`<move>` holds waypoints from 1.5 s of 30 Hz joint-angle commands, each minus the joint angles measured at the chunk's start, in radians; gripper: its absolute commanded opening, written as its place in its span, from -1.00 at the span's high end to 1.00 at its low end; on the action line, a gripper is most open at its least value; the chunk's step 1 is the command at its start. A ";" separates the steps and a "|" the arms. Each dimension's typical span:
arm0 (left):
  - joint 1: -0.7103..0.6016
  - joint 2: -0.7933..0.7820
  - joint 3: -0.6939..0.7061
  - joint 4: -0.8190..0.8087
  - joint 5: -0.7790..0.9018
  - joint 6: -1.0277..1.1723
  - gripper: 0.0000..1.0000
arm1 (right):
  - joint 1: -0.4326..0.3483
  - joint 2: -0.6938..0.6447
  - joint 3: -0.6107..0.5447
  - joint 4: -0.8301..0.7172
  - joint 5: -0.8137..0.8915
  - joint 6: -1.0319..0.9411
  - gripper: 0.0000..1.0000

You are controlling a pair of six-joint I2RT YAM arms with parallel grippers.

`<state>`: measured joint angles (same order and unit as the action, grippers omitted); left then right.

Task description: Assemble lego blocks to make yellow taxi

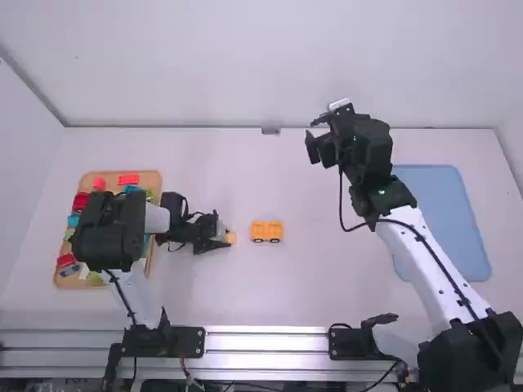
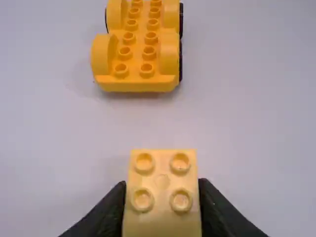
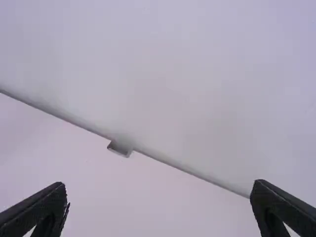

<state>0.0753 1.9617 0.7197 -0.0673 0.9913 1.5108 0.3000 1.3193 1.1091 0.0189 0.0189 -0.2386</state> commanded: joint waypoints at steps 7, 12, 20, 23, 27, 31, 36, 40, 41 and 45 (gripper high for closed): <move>0.021 0.018 -0.004 -0.023 0.024 -0.003 0.55 | 0.002 0.003 -0.006 0.005 0.005 0.002 -0.97; 0.013 -0.027 0.050 -0.126 0.074 -0.003 0.81 | 0.002 0.003 -0.006 -0.064 -0.011 -0.024 -0.97; -0.066 -0.118 0.134 -0.241 0.068 -0.003 0.79 | -0.023 0.078 -0.098 -0.177 -0.472 -0.426 -0.97; -0.096 -0.136 0.156 -0.254 0.068 -0.010 0.75 | -0.034 0.121 -0.153 -0.177 -0.623 -0.554 -0.97; -0.131 -0.142 0.188 -0.209 0.066 -0.199 0.79 | -0.062 0.200 -0.206 -0.175 -0.843 -0.735 -0.97; -0.157 -0.142 0.187 -0.167 0.063 -0.266 0.85 | -0.078 0.285 -0.227 -0.150 -0.970 -0.793 -0.97; -0.193 -0.142 0.169 -0.117 0.064 -0.266 0.86 | -0.098 0.431 -0.226 -0.106 -1.085 -0.811 -0.97; -0.200 -0.142 0.168 -0.114 0.064 -0.282 0.84 | -0.098 0.522 -0.226 -0.106 -1.177 -0.913 -0.98; -0.200 -0.142 0.168 -0.109 0.064 -0.295 0.84 | -0.098 0.532 -0.226 -0.104 -1.180 -0.927 -0.97; -0.200 -0.142 0.168 -0.074 0.064 -0.363 0.83 | -0.098 0.595 -0.227 -0.081 -1.164 -1.035 -0.97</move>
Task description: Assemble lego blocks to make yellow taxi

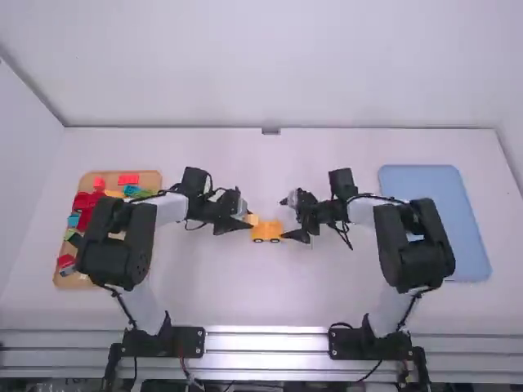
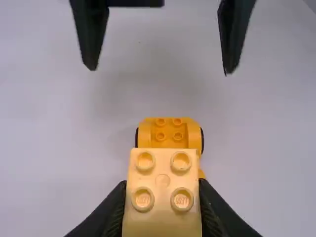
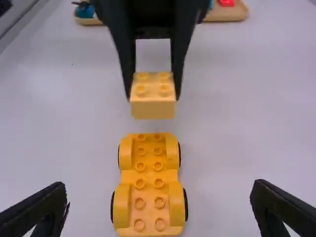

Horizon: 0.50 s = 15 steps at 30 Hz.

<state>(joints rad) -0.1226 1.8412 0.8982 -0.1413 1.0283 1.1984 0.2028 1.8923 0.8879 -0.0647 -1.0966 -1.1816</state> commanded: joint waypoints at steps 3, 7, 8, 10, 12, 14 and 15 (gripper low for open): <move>-0.004 -0.021 -0.010 0.004 0.027 -0.050 0.88 | 0.000 0.049 -0.005 0.028 -0.060 -0.080 -0.97; -0.023 -0.021 -0.011 0.005 0.013 -0.050 0.89 | 0.000 0.064 -0.005 0.090 -0.028 0.021 -0.97; -0.029 -0.021 -0.011 0.006 -0.001 -0.050 0.89 | 0.003 0.066 -0.005 0.096 -0.011 0.036 -0.97; -0.043 -0.020 -0.011 0.016 -0.039 -0.051 0.88 | 0.022 0.066 -0.005 0.089 0.030 0.031 -0.97; -0.056 -0.020 -0.011 0.027 -0.057 -0.059 0.88 | 0.038 0.066 -0.007 0.083 0.044 0.026 -0.97; -0.072 -0.020 -0.011 0.054 -0.069 -0.107 0.91 | 0.065 0.066 -0.018 0.088 0.069 0.023 -0.97; -0.075 -0.020 -0.011 0.062 -0.070 -0.120 0.93 | 0.071 0.066 -0.020 0.089 0.082 0.015 -0.97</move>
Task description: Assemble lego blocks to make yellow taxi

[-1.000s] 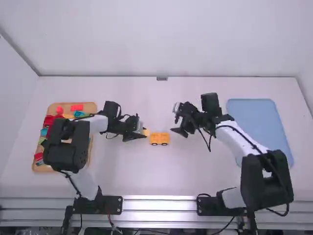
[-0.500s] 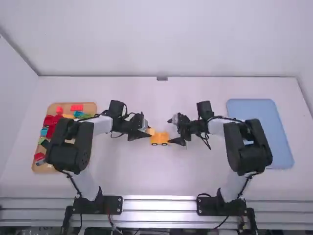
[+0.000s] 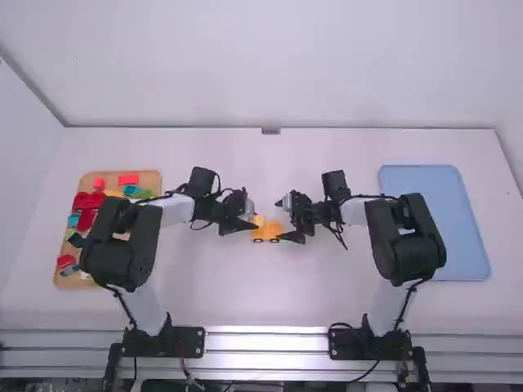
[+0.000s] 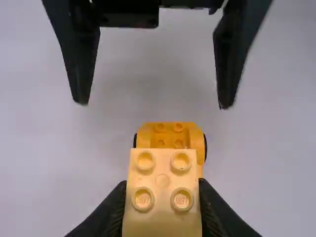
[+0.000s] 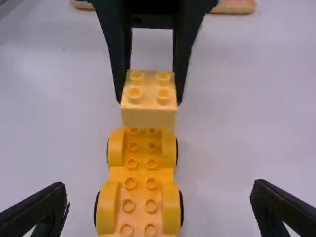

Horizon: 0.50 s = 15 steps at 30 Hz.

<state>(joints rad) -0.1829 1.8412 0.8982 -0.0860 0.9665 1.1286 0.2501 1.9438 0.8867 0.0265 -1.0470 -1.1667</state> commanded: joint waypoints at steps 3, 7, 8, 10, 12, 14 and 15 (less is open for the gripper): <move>-0.012 -0.020 -0.011 0.027 -0.021 -0.088 0.95 | 0.064 0.014 -0.042 0.013 0.131 -0.023 -0.97; -0.010 -0.020 -0.011 0.023 -0.071 -0.091 0.95 | 0.079 0.014 -0.094 0.116 0.133 0.068 -0.97; -0.007 -0.020 -0.011 0.020 -0.069 -0.092 0.95 | 0.078 0.014 -0.115 0.161 0.128 0.097 -0.97; -0.007 -0.020 -0.011 0.014 -0.067 -0.092 0.95 | 0.070 0.014 -0.155 0.264 0.128 0.170 -0.97; -0.015 -0.020 -0.011 0.011 -0.066 -0.092 0.95 | 0.065 0.014 -0.188 0.354 0.128 0.240 -0.97; -0.011 -0.020 -0.011 0.006 -0.066 -0.092 0.95 | 0.065 0.014 -0.247 0.500 0.127 0.351 -0.97; -0.011 -0.020 -0.011 0.005 -0.066 -0.092 0.95 | 0.066 0.014 -0.253 0.513 0.128 0.360 -0.97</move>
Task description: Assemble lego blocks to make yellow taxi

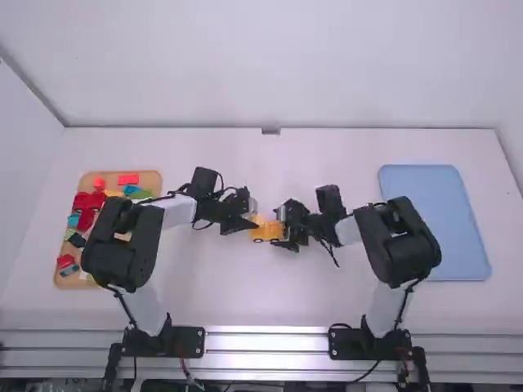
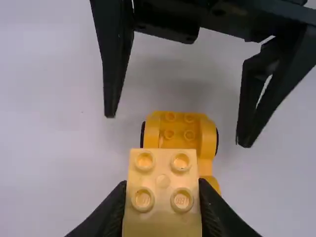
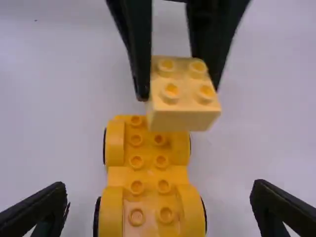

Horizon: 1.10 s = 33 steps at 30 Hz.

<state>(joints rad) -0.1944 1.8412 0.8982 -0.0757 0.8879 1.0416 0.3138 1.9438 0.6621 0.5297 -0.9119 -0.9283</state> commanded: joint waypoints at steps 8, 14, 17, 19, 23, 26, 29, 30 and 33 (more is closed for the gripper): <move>-0.005 -0.020 -0.017 -0.019 0.012 0.002 0.96 | 0.037 0.064 -0.041 0.106 0.039 0.140 -0.97; -0.009 -0.020 -0.017 -0.024 0.012 0.002 0.96 | -0.021 0.179 0.067 0.104 -0.163 0.138 -0.97; -0.008 -0.020 -0.020 -0.033 0.013 0.002 0.95 | -0.047 0.190 0.079 0.077 -0.197 0.084 -0.97; -0.008 -0.020 -0.028 -0.029 0.027 0.002 0.96 | -0.053 0.190 0.077 0.072 -0.209 0.054 -0.97; -0.010 -0.020 -0.077 0.037 0.083 0.001 0.95 | -0.034 0.190 0.078 0.039 -0.195 0.033 -0.97; -0.006 -0.020 -0.118 0.113 0.088 0.000 0.94 | -0.006 0.190 0.077 0.034 -0.125 0.033 -0.97; -0.005 -0.020 -0.153 0.222 0.075 -0.095 0.92 | 0.021 0.190 0.077 0.035 -0.071 0.033 -0.97; -0.003 -0.020 -0.156 0.237 0.069 -0.118 0.92 | 0.023 0.190 0.077 0.035 -0.066 0.033 -0.97; -0.003 -0.020 -0.160 0.267 0.062 -0.162 0.94 | 0.027 0.190 0.077 0.035 -0.054 0.033 -0.97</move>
<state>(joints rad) -0.1986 1.8412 0.7486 0.1860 0.9356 0.9424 0.3450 2.1223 0.7319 0.5652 -0.9878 -0.8917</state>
